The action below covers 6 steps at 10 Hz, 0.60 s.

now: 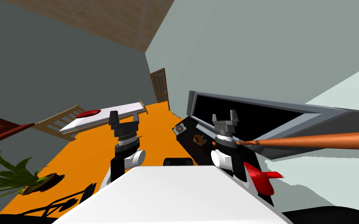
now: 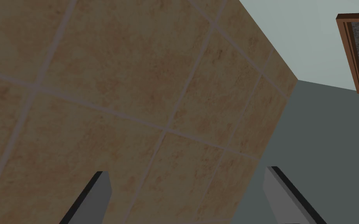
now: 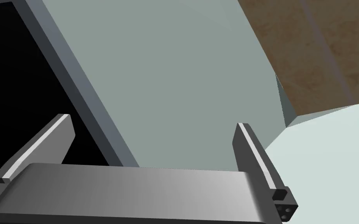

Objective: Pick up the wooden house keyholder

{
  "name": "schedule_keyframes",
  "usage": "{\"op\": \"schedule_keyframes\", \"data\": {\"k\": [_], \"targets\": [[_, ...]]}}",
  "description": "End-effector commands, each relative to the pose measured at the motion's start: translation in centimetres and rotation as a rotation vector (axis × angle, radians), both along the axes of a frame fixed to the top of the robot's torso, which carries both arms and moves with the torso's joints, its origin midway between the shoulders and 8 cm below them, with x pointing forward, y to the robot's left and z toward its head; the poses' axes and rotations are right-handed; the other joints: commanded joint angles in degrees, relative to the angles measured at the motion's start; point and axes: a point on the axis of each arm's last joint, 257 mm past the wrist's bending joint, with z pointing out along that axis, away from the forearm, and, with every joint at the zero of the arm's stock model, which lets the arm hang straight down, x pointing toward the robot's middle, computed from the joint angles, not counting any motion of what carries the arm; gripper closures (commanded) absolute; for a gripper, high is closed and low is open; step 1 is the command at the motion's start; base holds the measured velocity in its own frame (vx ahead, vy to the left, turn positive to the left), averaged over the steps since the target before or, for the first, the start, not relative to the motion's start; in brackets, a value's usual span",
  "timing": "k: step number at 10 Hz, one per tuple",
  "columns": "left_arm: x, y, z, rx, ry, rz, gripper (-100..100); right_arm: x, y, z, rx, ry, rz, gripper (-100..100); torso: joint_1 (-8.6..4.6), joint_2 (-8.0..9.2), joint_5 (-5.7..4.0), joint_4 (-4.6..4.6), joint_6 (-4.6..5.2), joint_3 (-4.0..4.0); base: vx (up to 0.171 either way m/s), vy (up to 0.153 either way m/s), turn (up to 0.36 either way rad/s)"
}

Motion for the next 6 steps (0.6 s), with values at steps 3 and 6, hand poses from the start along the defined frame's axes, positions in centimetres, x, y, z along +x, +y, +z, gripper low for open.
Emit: {"op": "schedule_keyframes", "data": {"k": [3,6], "targets": [[0.0,0.0,0.0,0.0,0.0,0.0,0,1.2,1.3,-2.3,-0.141,0.086,-0.025,-100,-0.08,0.01,-0.02,0.0,0.0,0.0,-0.004,-0.016,-0.001],[0.0,0.0,0.0,0.0,0.0,0.0,0,2.1,2.1,-4.6,-0.254,0.156,-0.046,-100,-0.08,0.02,-0.02,0.01,0.0,0.01,-0.005,-0.019,0.003]]}}
